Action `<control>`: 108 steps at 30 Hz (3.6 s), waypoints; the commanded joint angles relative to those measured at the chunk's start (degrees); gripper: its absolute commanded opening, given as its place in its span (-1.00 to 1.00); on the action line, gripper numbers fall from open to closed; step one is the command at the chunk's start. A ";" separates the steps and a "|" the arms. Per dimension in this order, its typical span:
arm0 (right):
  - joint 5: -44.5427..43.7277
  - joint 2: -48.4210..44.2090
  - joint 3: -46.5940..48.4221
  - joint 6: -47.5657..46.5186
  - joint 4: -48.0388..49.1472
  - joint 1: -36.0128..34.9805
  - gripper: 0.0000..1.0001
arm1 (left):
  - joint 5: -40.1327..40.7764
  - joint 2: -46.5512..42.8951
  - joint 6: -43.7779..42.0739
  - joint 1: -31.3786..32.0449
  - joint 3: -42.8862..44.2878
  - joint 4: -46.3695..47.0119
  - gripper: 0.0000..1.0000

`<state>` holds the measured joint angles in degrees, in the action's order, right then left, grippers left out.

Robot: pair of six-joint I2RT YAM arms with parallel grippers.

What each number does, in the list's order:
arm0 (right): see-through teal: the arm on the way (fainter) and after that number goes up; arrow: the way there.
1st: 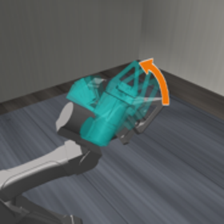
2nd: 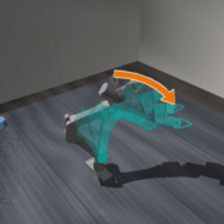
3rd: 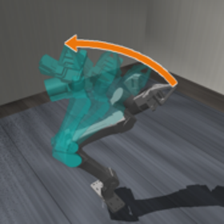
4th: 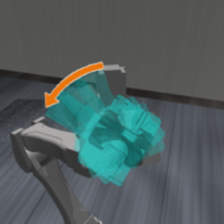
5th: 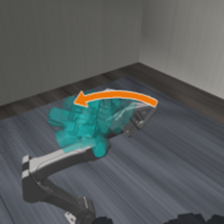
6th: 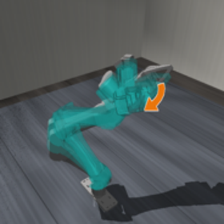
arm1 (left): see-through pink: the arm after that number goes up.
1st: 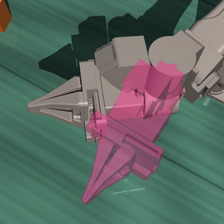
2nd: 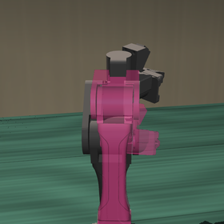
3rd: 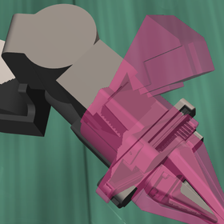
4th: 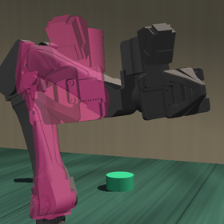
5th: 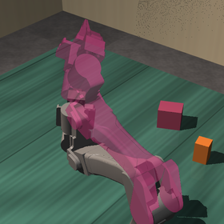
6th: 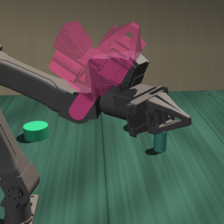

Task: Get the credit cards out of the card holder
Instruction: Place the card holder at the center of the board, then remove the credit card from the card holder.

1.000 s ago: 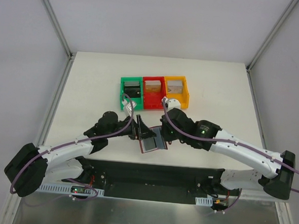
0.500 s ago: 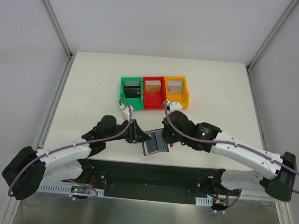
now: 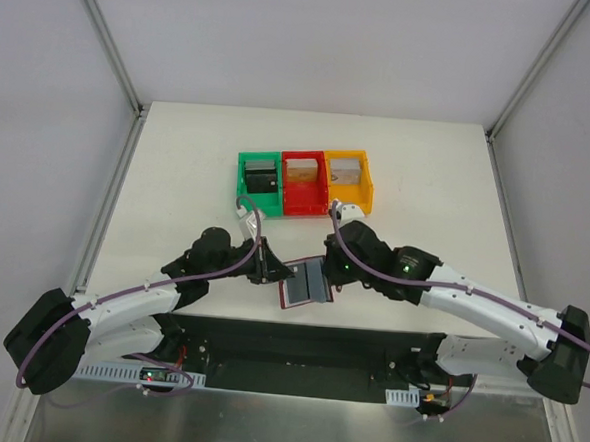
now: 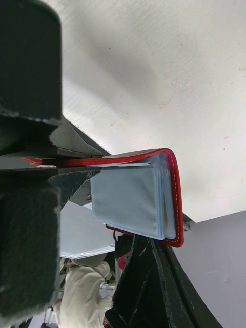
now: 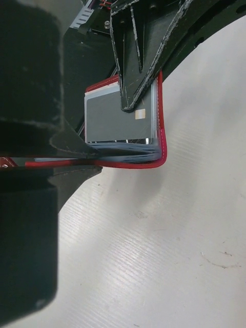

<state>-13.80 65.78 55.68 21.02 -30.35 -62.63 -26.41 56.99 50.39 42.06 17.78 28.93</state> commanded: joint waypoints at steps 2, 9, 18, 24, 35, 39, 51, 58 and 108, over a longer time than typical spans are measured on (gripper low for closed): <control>0.80 -3.02 -2.77 0.96 2.05 1.98 -0.85 | 1.10 -0.22 -3.45 0.47 0.41 -2.99 -1.00; 1.41 -3.99 -5.58 0.34 2.14 4.71 -0.30 | 3.30 2.77 -6.62 0.30 2.52 -8.27 -1.00; 4.21 -3.20 -6.72 -1.41 6.08 6.29 -0.24 | 4.18 9.27 -9.17 -0.49 4.28 -6.61 -1.00; 8.70 0.04 -8.48 -2.73 13.29 6.12 -0.31 | 3.39 13.14 -10.22 -2.42 6.74 -5.81 -1.00; 12.66 9.62 -11.82 -4.76 24.45 8.84 -0.35 | 3.56 18.06 -11.98 -4.01 10.43 -7.83 -0.89; 13.19 11.83 -12.35 -4.76 25.95 10.33 -0.36 | 3.65 18.77 -12.68 -4.09 11.84 -10.11 -0.75; 15.47 13.23 -14.11 -4.67 27.18 11.83 -0.39 | 5.85 15.70 -13.21 -4.62 12.45 -18.29 -0.12; 15.30 13.06 -14.20 -4.67 27.19 12.27 -0.39 | 11.90 5.88 -13.92 -5.50 11.49 -31.79 0.10; 16.70 18.08 -20.60 -2.21 34.47 17.19 -0.37 | 18.51 21.57 -8.46 2.59 10.95 -23.30 -0.53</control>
<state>2.24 86.46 38.94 16.82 4.10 -45.56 -11.18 74.89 44.03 45.65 25.91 8.05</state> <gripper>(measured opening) 0.317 0.235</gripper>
